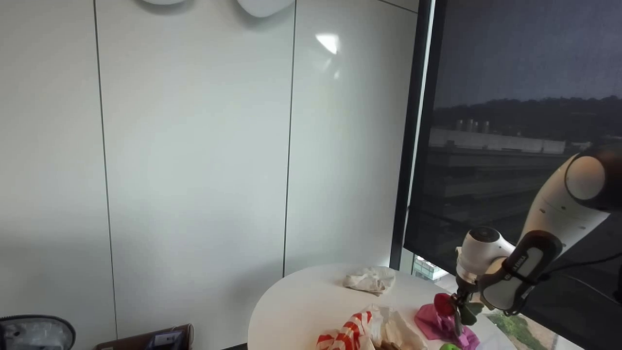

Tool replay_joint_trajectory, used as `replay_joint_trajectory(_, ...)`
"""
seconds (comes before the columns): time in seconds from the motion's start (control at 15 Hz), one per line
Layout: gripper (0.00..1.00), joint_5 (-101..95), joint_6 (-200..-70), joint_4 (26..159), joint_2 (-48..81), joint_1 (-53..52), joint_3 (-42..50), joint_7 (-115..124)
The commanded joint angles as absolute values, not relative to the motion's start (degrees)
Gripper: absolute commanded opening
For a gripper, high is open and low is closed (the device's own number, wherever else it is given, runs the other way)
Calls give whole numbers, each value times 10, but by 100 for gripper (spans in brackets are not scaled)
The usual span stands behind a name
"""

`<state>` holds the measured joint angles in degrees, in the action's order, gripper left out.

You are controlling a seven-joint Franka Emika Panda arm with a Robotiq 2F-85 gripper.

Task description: Remove the pink shirt, the turnip plush toy, the moose toy and the orange object from the plastic bag

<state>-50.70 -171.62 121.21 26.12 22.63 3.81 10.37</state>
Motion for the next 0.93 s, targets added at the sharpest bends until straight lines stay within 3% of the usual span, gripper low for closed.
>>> replay_joint_trajectory(0.0,38,-537,-1715,1147,323,187,81,150)
replay_joint_trajectory(0.07,39,-533,-1718,1143,330,184,85,151)
replay_joint_trajectory(0.13,45,-533,-1728,1145,330,182,87,149)
replay_joint_trajectory(0.4,75,-556,-1758,1165,300,158,111,157)
replay_joint_trajectory(0.6,99,-526,-1765,1216,257,176,65,126)
replay_joint_trajectory(0.8,100,-446,-1767,1301,212,167,24,53)
replay_joint_trajectory(0.87,100,-460,-1748,1324,198,215,-43,58)
